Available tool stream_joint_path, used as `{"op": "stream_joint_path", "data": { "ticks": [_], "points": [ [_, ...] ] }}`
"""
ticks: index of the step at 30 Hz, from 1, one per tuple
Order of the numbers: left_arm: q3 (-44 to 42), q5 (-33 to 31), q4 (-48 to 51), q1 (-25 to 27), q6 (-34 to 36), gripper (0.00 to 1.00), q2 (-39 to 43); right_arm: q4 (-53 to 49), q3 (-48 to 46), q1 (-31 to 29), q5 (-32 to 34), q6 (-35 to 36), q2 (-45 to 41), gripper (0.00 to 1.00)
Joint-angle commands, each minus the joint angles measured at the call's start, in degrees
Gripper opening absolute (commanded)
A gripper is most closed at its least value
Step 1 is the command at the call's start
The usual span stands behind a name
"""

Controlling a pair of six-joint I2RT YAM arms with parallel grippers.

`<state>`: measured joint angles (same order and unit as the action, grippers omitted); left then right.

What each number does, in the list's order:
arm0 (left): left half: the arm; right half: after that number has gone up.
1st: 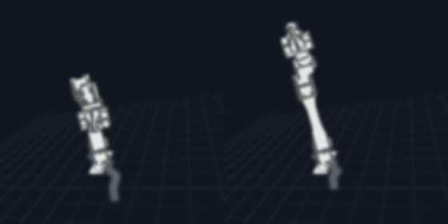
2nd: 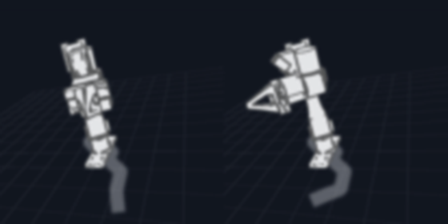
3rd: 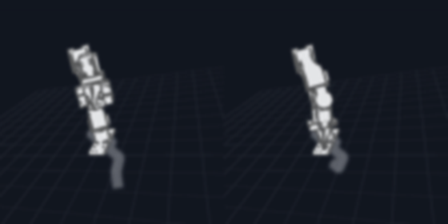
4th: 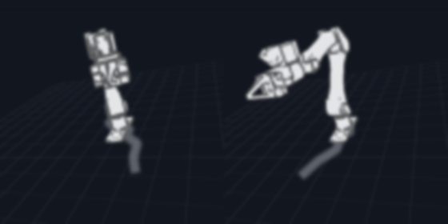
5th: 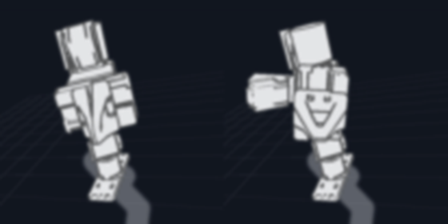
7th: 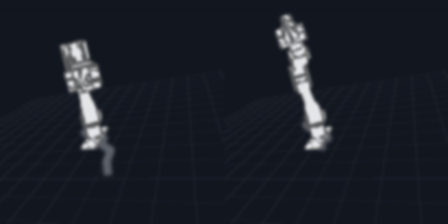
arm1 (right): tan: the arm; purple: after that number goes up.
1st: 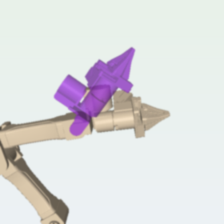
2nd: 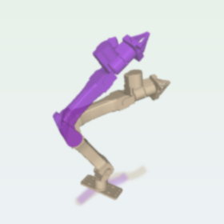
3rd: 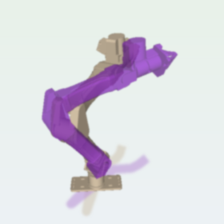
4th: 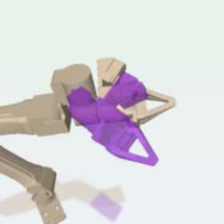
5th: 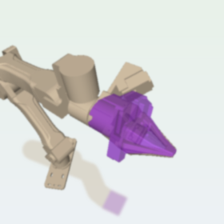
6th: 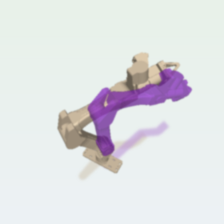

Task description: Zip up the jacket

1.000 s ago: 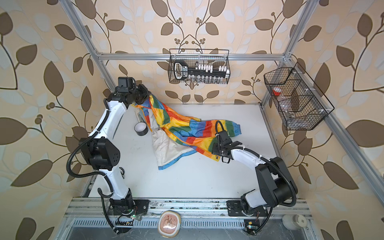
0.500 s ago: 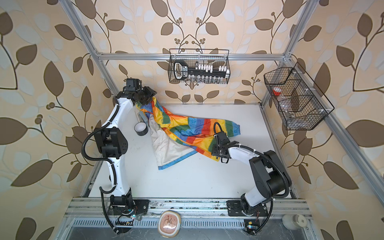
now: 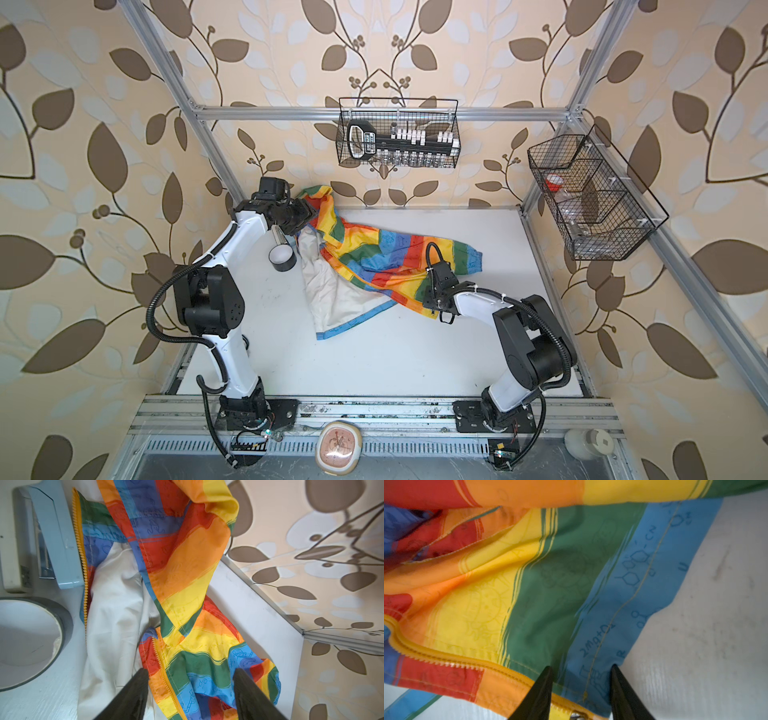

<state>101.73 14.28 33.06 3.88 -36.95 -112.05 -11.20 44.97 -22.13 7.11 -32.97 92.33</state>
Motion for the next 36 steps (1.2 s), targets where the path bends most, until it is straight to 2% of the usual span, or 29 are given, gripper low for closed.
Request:
{"op": "stream_joint_path", "data": {
  "ticks": [1,7,13,17,25,28,31,33,36],
  "points": [
    [2.67,-1.18,1.29,2.37,2.48,0.63,-3.81,-0.86,-1.16,-0.37,-0.74,-0.21,1.18,0.36],
    [3.99,-2.38,2.38,4.69,3.06,0.62,-8.44,-0.75,-1.71,-0.37,-0.83,-0.34,0.87,0.22],
    [1.89,-5.58,1.84,4.66,4.51,0.64,-9.62,-0.81,-2.51,-0.39,-2.12,-0.73,-1.01,0.1],
    [4.58,-6.57,3.17,4.61,6.33,0.64,-11.88,-1.51,-3.38,-0.44,-3.23,-1.43,-4.31,0.02],
    [16.24,-7.25,7.61,4.56,9.86,0.6,-19.77,-4.64,-5.57,-0.44,-3.34,-2.07,-13.33,0.0],
    [19.84,-6.01,7.34,4.56,9.88,0.47,-21.39,-5.49,-6.0,-0.37,-3.55,-2.49,-15.32,0.0],
    [22.47,-4.73,7.75,4.57,9.88,0.16,-22.01,-6.35,-6.22,-0.12,-4.12,-3.06,-17.3,0.0],
    [23.48,-4.03,8.24,4.56,9.91,0.03,-21.22,-7.36,-6.15,0.28,-4.13,-3.1,-18.91,0.0],
    [22.04,-3.45,7.26,4.47,10.16,0.0,-17.39,-8.88,-6.14,1.65,-4.79,-3.02,-22.36,0.0]
  ]
}}
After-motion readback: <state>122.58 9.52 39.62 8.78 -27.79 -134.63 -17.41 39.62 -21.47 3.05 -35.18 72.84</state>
